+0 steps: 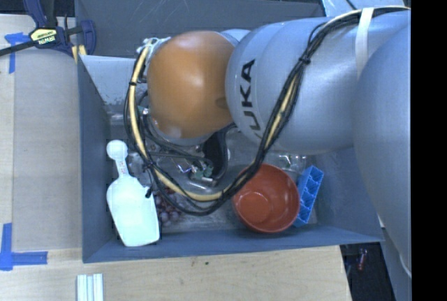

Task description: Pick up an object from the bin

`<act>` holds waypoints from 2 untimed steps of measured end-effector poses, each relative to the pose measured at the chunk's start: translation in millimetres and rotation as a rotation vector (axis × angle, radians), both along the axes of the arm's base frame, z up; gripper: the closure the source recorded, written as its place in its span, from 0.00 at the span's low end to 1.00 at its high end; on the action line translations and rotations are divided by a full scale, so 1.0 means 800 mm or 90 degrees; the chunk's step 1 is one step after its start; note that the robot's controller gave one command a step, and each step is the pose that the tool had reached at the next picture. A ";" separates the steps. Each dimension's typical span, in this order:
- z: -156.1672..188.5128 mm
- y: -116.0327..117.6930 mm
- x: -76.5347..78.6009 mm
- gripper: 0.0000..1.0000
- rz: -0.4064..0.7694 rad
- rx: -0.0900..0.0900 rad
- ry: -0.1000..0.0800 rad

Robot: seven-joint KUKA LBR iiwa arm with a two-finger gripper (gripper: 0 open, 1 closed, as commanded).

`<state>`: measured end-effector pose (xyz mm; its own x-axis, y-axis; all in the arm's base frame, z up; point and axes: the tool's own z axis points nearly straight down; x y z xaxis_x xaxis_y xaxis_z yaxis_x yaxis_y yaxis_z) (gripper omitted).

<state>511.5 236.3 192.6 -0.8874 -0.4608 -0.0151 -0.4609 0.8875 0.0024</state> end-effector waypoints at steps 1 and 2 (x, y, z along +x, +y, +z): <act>-0.020 -0.003 0.000 1.00 0.266 -0.004 -0.010; -0.016 0.001 0.018 1.00 0.218 -0.002 -0.007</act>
Offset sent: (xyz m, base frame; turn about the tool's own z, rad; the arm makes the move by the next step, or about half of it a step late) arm 0.0215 0.0038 -0.0099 -0.1293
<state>525.8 237.0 180.0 -0.6809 -0.7321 -0.0225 -0.7321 0.6811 -0.0072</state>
